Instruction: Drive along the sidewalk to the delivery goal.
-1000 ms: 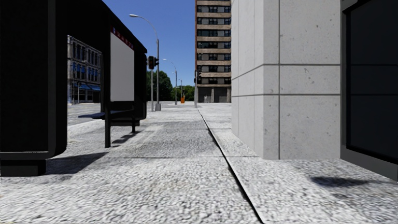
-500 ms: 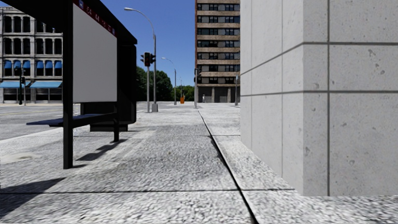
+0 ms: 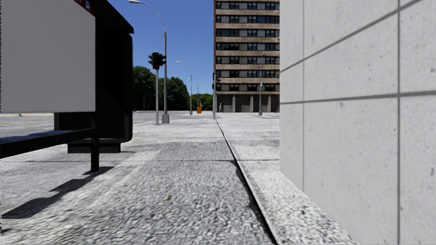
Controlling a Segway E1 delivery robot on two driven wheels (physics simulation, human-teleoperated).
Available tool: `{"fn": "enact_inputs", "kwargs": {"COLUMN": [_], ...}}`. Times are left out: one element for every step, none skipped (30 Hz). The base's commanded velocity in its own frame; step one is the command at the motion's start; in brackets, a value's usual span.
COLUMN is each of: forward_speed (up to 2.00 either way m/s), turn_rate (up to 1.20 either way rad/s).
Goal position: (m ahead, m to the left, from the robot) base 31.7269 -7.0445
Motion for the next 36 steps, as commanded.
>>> {"fn": "enact_inputs", "kwargs": {"forward_speed": [2.00, 2.00, 2.00, 2.00, 2.00, 2.00, 2.00, 2.00, 2.00, 2.00, 2.00, 2.00, 2.00, 2.00, 2.00, 2.00, 2.00, 2.00, 2.00, 2.00, 2.00, 2.00, 2.00, 2.00, 2.00, 2.00, 2.00, 2.00, 2.00, 2.00, 2.00, 2.00, 2.00, 2.00, 2.00, 2.00], "turn_rate": [0.00, 0.00, 0.00, 0.00, 0.00, 0.00, 0.00, 0.00, 0.00, 0.00, 0.00, 0.00, 0.00, 0.00, 0.00, 0.00, 0.00, 0.00, 0.00, 0.00, 0.00, 0.00, 0.00, -0.03, -0.06, -0.06, -0.08, -0.09, -0.11, -0.11, -0.13, -0.15, -0.17, -0.17, -0.19, -0.20]}}
